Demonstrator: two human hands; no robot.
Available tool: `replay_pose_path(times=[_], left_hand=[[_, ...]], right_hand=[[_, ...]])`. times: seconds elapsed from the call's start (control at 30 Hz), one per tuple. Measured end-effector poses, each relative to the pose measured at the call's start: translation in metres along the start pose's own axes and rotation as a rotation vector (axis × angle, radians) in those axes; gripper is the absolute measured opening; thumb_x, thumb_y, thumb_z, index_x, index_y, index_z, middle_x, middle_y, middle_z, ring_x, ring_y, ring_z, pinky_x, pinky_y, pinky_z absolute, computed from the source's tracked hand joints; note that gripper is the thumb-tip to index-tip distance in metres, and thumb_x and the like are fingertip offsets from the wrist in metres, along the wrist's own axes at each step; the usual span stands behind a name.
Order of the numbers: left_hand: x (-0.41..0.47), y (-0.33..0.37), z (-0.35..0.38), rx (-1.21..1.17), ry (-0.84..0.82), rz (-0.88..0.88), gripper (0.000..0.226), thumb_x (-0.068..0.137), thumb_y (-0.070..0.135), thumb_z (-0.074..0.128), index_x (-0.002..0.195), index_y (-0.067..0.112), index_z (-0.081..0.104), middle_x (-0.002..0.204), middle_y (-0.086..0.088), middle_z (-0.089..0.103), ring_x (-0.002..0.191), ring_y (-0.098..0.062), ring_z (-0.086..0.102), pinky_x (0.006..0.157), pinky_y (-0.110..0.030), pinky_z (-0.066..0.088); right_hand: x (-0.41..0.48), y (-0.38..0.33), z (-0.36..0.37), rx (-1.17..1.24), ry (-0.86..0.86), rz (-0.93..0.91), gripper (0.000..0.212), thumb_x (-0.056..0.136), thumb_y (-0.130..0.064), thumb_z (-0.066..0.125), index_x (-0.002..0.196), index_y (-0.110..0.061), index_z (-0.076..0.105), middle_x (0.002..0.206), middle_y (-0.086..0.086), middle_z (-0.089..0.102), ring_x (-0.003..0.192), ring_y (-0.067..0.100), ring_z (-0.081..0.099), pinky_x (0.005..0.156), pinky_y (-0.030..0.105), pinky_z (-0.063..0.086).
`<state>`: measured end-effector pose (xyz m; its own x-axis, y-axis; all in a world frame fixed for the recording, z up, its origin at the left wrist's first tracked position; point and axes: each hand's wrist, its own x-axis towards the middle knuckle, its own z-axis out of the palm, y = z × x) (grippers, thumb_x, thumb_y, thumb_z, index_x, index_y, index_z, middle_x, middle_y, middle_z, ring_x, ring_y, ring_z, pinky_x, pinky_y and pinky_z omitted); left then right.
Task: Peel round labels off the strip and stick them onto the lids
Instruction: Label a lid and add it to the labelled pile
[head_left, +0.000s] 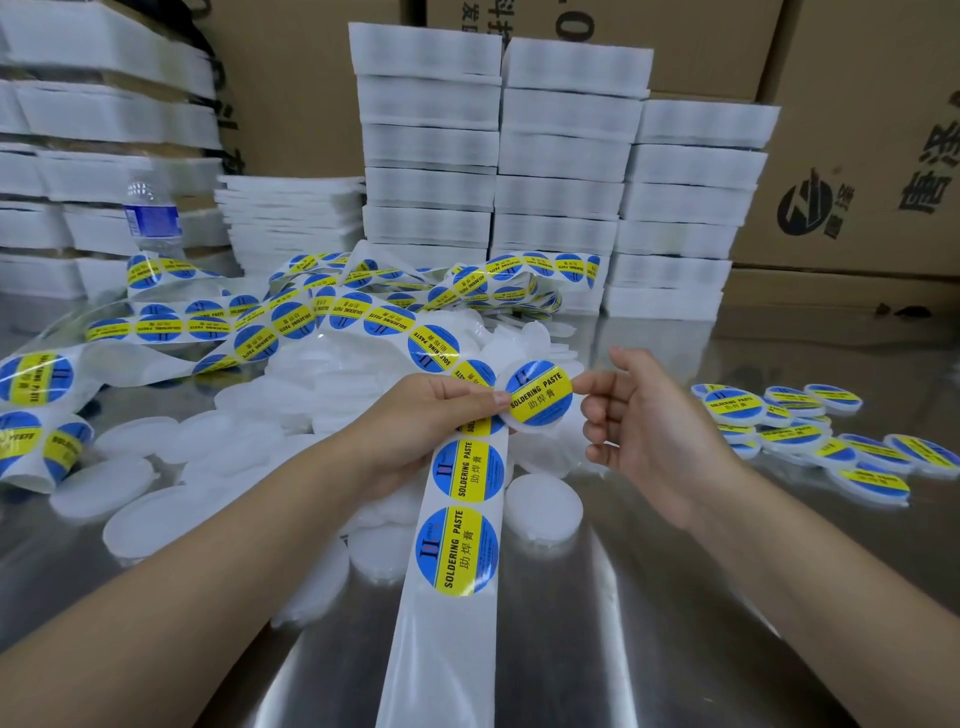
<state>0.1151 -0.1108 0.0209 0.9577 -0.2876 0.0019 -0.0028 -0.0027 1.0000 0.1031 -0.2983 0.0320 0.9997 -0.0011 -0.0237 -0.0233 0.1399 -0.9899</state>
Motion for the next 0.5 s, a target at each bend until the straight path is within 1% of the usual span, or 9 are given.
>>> replay_pose_path(times=[0.17, 0.33, 0.4, 0.5], left_hand=[[0.0017, -0.0017, -0.0009, 0.020, -0.010, 0.013, 0.015, 0.082, 0.023, 0.067, 0.073, 0.017, 0.078, 0.077, -0.001, 0.074, 0.061, -0.007, 0.066, 0.054, -0.018, 0.051], [0.0017, -0.0016, 0.0000, 0.001, -0.031, 0.035, 0.019, 0.066, 0.033, 0.070, 0.071, 0.017, 0.078, 0.077, 0.000, 0.074, 0.062, -0.004, 0.064, 0.056, -0.017, 0.051], [0.0024, -0.0021, -0.0008, -0.008, -0.030, 0.029, 0.018, 0.067, 0.032, 0.070, 0.072, 0.017, 0.078, 0.077, -0.001, 0.074, 0.062, -0.005, 0.065, 0.055, -0.017, 0.051], [0.0031, -0.0032, -0.0019, -0.006, -0.019, 0.013, 0.012, 0.077, 0.024, 0.069, 0.073, 0.016, 0.078, 0.076, -0.002, 0.074, 0.060, -0.007, 0.066, 0.053, -0.018, 0.051]], right_hand=[[0.0003, 0.0007, -0.0002, -0.017, 0.006, 0.012, 0.041, 0.093, -0.040, 0.041, 0.072, -0.014, 0.065, 0.052, -0.003, 0.046, 0.046, 0.011, 0.040, 0.045, 0.023, 0.038], [-0.0005, -0.0007, 0.0007, -0.002, 0.014, 0.016, 0.040, 0.094, -0.038, 0.041, 0.076, -0.012, 0.065, 0.053, -0.002, 0.047, 0.046, 0.011, 0.040, 0.045, 0.023, 0.037], [-0.0008, -0.0010, 0.0004, -0.002, 0.015, 0.016, 0.039, 0.094, -0.038, 0.041, 0.077, -0.012, 0.065, 0.054, -0.002, 0.046, 0.046, 0.011, 0.040, 0.045, 0.023, 0.037], [-0.0010, -0.0011, -0.0001, -0.003, 0.014, 0.018, 0.039, 0.095, -0.038, 0.041, 0.078, -0.012, 0.066, 0.054, -0.002, 0.046, 0.046, 0.011, 0.040, 0.045, 0.023, 0.037]])
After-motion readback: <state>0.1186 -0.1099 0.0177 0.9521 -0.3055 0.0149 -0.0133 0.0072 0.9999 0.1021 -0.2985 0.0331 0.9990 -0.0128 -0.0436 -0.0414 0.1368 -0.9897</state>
